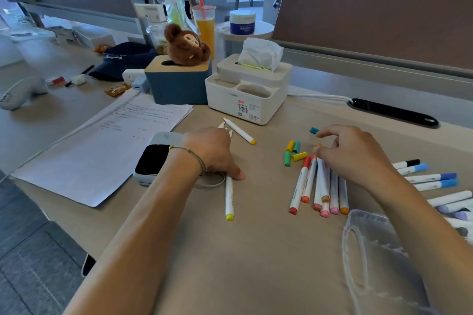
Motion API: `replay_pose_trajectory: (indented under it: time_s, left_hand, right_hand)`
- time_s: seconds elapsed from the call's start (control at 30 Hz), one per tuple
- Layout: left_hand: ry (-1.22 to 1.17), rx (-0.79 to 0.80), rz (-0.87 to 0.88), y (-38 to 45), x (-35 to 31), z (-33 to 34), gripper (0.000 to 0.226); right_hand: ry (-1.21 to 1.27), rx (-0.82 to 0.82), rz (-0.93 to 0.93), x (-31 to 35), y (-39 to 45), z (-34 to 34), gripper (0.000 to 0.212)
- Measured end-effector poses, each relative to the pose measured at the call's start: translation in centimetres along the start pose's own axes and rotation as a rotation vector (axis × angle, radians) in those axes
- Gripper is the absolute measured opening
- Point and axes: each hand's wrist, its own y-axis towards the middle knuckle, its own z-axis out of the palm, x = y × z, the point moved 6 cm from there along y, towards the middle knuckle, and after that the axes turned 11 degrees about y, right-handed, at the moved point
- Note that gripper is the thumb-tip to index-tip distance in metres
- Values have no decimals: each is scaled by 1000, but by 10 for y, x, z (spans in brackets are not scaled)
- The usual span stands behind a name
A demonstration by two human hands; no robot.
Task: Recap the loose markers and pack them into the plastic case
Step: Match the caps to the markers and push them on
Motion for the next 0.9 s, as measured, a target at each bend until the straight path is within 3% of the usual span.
replay_pose_trajectory:
  time_s: [0.2,0.37,0.53,0.63,0.9]
  left_hand:
    - [2,9,22,1,-5,1,59]
    - [-106,16,136,-1,-23,2,49]
    - [-533,-45,229,-6,-39,-7,36]
    - [-788,-48,233,-6,-43,-10,30]
    - [-1049,4,241,-6,-49,-9,24]
  right_hand:
    - [61,-8,-40,2,2,2,34]
    - [34,-19,-64,2,2,3,19]
    - [-151,-109,-166,14,-6,11,19]
    - [-232,-57,-222,19,-7,23,21]
    - [-399,10,-275,33,-12,32,14]
